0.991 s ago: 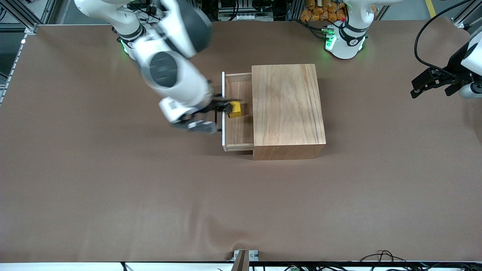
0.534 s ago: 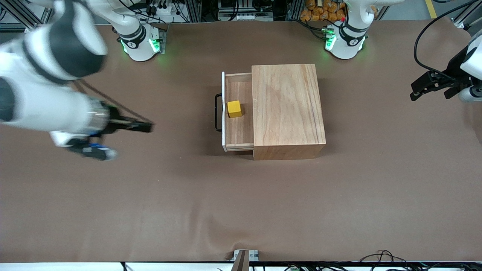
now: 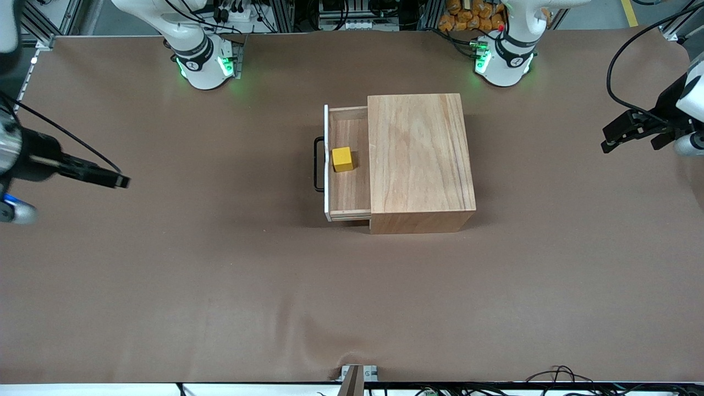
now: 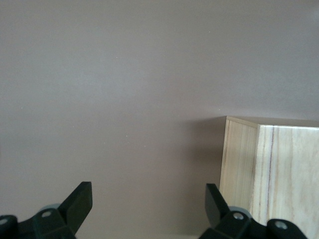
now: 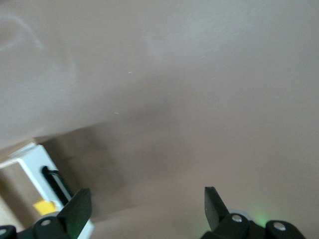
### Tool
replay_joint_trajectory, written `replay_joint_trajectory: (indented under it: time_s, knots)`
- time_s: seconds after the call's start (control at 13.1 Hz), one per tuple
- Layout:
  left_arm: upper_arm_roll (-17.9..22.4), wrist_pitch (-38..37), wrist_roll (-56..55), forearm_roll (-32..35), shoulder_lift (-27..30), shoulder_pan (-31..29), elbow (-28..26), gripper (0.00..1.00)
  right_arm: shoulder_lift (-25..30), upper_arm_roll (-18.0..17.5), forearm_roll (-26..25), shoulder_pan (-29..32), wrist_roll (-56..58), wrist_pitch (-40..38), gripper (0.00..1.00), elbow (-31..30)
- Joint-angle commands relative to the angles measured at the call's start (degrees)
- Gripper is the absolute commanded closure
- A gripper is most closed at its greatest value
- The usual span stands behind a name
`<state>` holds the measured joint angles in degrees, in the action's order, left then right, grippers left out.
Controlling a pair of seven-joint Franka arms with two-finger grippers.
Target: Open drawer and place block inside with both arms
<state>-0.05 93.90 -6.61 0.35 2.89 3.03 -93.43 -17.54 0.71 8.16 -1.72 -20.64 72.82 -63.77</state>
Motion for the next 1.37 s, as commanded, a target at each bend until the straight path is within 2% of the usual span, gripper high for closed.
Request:
replay_joint_trajectory:
  time_s: [0.0, 0.15, 0.3, 0.69, 0.84, 1.3]
  knots:
    - [-1.34, -0.73, 0.89, 0.44, -0.52, 0.05, 1.32, 0.0, 7.58, -1.5, -4.55, 1.45, 2.7, -0.4, 0.0, -5.2]
    - [-1.62, -1.08, 0.89, 0.53, -0.43, 0.13, 1.32, 0.0, 15.13, -1.68, -4.91, 2.95, 2.97, 4.49, 0.0, -15.62]
    - [-2.32, -2.57, 1.85, 0.61, -0.43, 0.05, 1.32, 0.0, 22.61, -1.59, -5.87, 3.04, 7.86, 10.75, 0.0, -26.54]
    - [-3.46, -4.77, 2.92, 0.53, 0.18, 0.05, 1.24, 0.0, 22.55, -1.77, -9.21, 2.43, 10.96, 10.86, 0.0, -27.2]
    - [-4.86, -5.3, 2.65, 0.96, 0.97, -0.13, 1.06, 0.0, 22.55, -1.77, -9.31, 2.68, 11.32, 10.94, 0.0, -27.02]
    - [-4.43, -6.09, 2.83, 0.88, 1.5, -0.57, 2.63, 0.0, 22.29, -1.77, -9.48, 2.51, 12.55, 10.94, 0.0, -26.41]
